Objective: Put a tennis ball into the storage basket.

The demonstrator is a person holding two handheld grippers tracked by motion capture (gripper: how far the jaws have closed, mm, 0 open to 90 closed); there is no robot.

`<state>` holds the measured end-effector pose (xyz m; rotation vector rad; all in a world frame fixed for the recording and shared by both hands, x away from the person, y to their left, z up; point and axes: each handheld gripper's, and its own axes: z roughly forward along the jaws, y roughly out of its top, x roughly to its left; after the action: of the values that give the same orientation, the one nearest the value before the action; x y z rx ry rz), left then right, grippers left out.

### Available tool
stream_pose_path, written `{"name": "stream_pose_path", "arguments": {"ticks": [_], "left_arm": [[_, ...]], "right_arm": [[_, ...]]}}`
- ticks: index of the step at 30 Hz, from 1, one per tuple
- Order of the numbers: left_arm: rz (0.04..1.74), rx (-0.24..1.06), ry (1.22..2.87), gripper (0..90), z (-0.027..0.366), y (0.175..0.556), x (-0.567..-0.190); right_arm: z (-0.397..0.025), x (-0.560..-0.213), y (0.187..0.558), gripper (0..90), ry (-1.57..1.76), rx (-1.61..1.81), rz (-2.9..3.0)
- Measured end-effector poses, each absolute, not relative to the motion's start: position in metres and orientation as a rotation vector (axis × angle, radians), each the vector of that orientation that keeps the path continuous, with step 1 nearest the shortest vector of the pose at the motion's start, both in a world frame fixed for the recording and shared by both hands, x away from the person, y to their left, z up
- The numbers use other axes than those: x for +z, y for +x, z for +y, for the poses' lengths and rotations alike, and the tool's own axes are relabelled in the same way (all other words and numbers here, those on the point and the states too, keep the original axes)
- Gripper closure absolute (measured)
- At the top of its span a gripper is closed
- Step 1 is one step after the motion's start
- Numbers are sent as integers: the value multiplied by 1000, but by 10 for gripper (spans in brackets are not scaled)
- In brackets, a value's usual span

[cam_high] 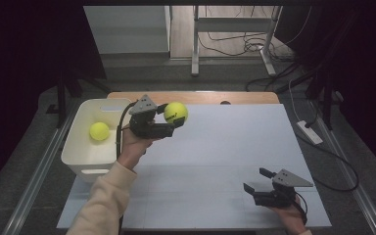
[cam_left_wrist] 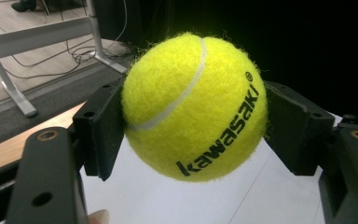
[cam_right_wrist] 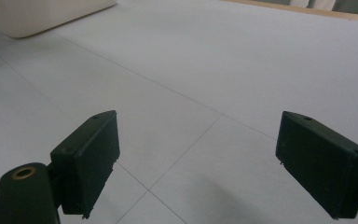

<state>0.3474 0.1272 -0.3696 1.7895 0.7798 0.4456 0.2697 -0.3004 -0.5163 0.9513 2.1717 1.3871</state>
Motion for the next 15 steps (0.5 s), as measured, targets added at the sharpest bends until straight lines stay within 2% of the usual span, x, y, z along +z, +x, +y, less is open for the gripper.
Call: {"name": "stream_pose_path", "arguments": {"ticks": [15], "left_arm": [[819,485,1767,273,148,343,-363]], "right_arm": [[-300,-516,270,132,951,1384,2171]]}}
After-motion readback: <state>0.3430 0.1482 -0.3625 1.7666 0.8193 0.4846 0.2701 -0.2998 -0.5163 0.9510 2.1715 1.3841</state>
